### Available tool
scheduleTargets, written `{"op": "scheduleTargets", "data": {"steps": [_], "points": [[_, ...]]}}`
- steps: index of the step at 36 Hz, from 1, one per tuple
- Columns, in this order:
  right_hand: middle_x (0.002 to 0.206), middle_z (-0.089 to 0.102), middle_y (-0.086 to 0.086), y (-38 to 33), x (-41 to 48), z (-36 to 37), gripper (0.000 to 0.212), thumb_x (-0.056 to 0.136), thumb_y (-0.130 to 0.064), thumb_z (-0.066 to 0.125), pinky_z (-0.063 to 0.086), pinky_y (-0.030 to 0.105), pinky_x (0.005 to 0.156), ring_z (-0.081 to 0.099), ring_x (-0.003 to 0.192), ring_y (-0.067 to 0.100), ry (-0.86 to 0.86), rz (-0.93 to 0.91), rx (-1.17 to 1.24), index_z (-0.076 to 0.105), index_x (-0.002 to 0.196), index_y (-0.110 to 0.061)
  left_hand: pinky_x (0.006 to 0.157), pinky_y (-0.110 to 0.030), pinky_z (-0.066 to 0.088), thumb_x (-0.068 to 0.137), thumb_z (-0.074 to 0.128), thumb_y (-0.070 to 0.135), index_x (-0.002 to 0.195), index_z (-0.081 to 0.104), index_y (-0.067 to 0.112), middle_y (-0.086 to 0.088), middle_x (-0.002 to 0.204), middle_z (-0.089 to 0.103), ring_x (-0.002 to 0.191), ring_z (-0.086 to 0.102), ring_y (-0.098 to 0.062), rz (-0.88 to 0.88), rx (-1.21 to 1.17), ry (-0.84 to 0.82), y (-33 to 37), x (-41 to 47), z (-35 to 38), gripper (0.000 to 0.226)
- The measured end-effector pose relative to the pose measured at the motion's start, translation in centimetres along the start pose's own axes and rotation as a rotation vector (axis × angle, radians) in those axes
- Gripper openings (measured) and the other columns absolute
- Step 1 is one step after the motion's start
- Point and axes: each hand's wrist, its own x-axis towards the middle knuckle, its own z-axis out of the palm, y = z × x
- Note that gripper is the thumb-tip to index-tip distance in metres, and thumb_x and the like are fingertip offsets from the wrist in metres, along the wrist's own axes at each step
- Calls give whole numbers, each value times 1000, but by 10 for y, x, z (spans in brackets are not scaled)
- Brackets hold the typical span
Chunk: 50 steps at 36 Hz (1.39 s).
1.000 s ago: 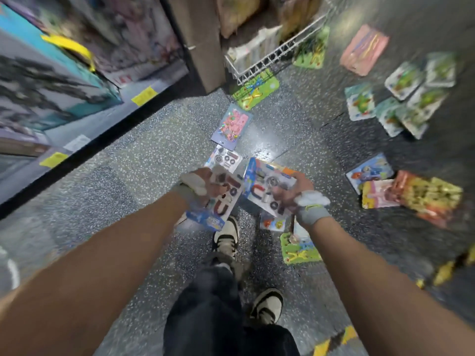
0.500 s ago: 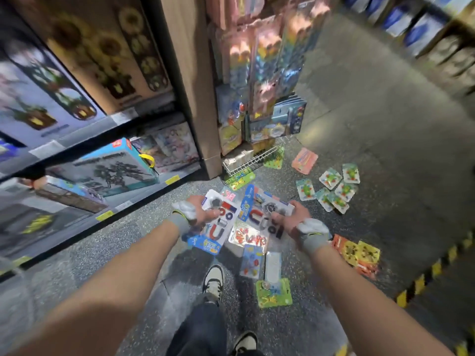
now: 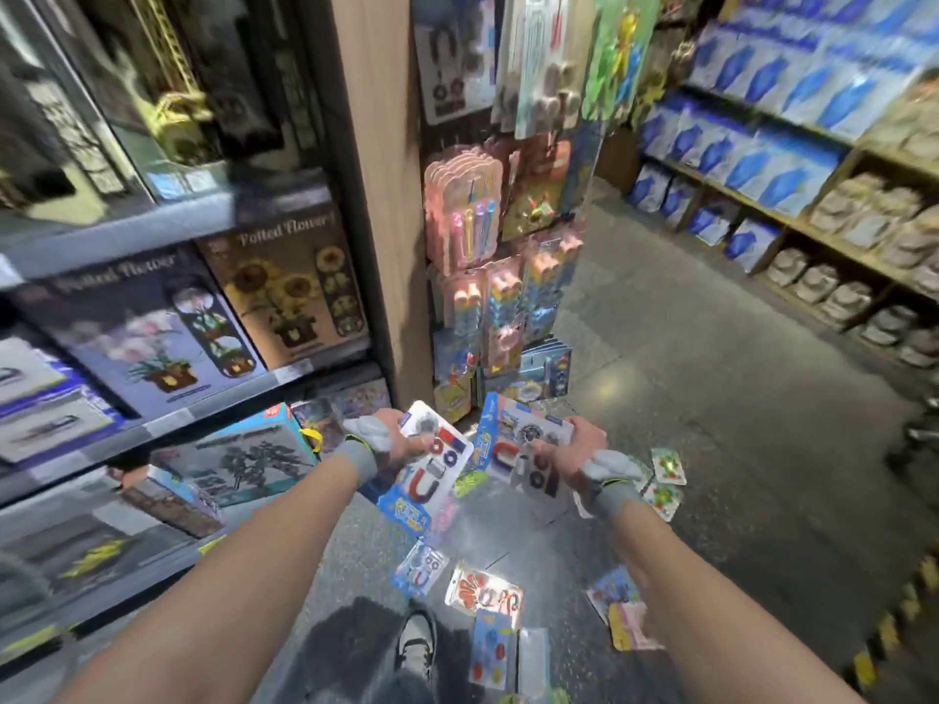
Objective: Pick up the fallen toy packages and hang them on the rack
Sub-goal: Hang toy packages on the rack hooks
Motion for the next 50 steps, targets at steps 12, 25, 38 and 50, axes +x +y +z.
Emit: {"op": "scheduleTargets", "data": {"steps": [12, 25, 38, 50], "points": [[104, 69, 3, -57, 91, -10, 71, 58, -43, 85, 58, 49, 78, 70, 89, 26, -4, 17, 156, 51, 116, -20, 69, -22, 52, 76, 74, 57, 96, 64, 23, 7, 88, 70, 77, 65, -12, 130, 48, -68, 41, 81, -79, 41], [98, 66, 7, -158, 129, -9, 45, 76, -32, 80, 57, 50, 79, 68, 87, 27, 54, -26, 160, 47, 105, -23, 63, -24, 46, 82, 73, 49, 101, 67, 18, 3, 89, 69, 77, 60, -14, 306, 99, -90, 61, 160, -161, 37], [102, 66, 10, -184, 148, -10, 39, 83, -24, 75, 51, 36, 68, 64, 84, 24, 67, -70, 269, 48, 110, -15, 64, -19, 47, 81, 77, 41, 107, 67, 21, 13, 87, 68, 78, 64, -5, 350, 10, -148, 83, 180, -181, 34], [97, 63, 2, -191, 168, -24, 40, 79, -32, 78, 46, 29, 63, 61, 82, 16, 81, -152, 128, 50, 104, -17, 62, -17, 45, 85, 73, 40, 112, 63, 20, 21, 86, 63, 78, 61, 0, 367, 11, -170, 103, 181, -193, 35]]}}
